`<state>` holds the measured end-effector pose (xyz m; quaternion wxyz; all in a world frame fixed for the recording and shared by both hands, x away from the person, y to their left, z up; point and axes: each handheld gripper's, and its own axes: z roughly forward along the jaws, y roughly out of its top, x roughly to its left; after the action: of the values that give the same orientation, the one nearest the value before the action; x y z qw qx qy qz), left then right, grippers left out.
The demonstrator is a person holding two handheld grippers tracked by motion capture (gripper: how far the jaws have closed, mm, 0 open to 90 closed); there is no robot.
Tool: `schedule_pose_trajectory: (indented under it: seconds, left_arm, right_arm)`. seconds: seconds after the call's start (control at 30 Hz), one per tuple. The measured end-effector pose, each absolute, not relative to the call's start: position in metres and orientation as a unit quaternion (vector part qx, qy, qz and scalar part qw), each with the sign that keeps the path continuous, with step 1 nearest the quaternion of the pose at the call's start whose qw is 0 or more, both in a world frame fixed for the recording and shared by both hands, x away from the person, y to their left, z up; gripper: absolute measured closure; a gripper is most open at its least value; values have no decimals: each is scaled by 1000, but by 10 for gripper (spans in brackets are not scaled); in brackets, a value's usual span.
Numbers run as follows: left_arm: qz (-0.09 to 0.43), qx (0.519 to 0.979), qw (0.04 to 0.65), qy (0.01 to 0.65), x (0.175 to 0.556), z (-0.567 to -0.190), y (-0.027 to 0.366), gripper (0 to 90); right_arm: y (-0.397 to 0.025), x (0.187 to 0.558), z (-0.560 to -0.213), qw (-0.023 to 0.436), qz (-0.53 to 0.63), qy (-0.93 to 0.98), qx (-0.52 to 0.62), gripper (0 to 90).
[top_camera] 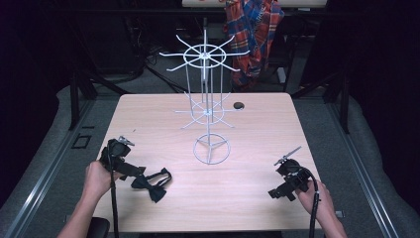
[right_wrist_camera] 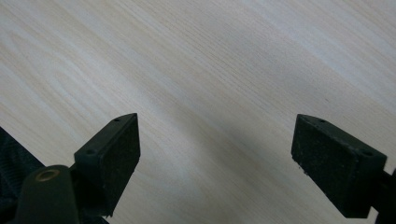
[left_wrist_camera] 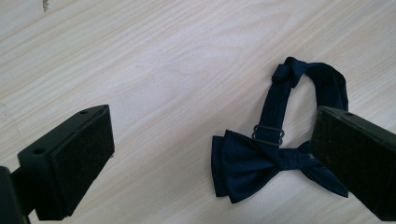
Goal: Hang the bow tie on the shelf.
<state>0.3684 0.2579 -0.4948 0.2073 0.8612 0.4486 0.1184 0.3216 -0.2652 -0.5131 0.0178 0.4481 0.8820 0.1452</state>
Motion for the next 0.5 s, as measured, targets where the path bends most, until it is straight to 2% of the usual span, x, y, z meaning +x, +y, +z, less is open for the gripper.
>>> schedule_pose_trajectory:
  seconds: [0.5]
  left_arm:
    - [115,868,208,436,367,-496,247,0]
  right_arm:
    - [-264,320,-515,2,143,881,451,153]
